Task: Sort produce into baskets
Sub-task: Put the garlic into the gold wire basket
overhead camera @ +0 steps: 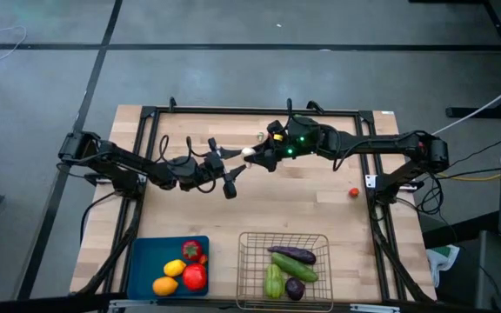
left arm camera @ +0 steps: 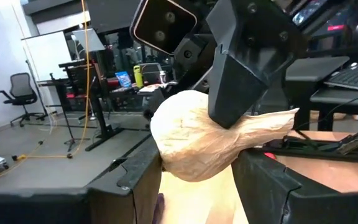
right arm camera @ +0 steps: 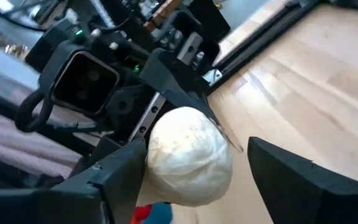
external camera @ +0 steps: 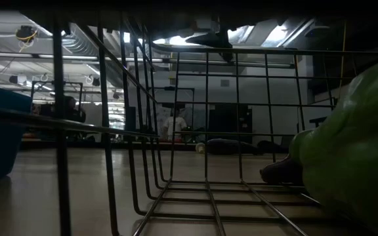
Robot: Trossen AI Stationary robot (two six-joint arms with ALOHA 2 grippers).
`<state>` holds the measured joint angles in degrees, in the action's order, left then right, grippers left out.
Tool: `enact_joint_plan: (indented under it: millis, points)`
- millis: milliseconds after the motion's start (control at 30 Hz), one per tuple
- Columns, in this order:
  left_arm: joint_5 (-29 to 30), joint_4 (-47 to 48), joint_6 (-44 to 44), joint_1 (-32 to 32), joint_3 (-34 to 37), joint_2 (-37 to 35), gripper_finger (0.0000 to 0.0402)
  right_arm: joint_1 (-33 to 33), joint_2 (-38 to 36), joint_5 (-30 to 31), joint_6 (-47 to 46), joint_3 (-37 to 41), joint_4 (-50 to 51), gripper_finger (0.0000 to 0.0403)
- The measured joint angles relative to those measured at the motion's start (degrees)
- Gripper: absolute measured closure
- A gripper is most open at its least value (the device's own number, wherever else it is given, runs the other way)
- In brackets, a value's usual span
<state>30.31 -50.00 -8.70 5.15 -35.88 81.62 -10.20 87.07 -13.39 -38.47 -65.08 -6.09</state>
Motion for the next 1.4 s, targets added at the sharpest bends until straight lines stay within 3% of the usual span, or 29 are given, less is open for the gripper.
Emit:
enact_joint_plan:
  millis: [167,533,833,967,1167,1400]
  points:
    - [-0.3,0.9,1.7,0.0,0.0,0.0,0.0222,0.0,-0.9,-0.2,7.5,0.1,-0.2,0.0122]
    - [-0.1,1.3,4.2,0.2,0.0,0.0,0.0222,-3.2,-6.0,-0.2,13.7,0.1,2.2,0.0121]
    - [0.2,2.6,11.7,4.8,0.0,-2.1,0.0222,-8.0,-11.7,-0.2,15.8,0.1,13.0,0.0121]
    - [0.2,8.8,13.4,8.6,0.0,-5.7,0.0222,-9.4,-13.5,-0.3,16.5,0.0,17.8,0.0121]
    - [-1.2,27.5,30.0,14.6,-0.1,-12.1,0.0222,-9.4,-14.0,-0.1,18.2,0.0,23.6,0.0121]
    - [-16.0,48.4,60.2,22.6,-0.1,-14.9,0.0222,-9.3,-14.0,-0.1,18.5,0.0,28.6,0.0121]
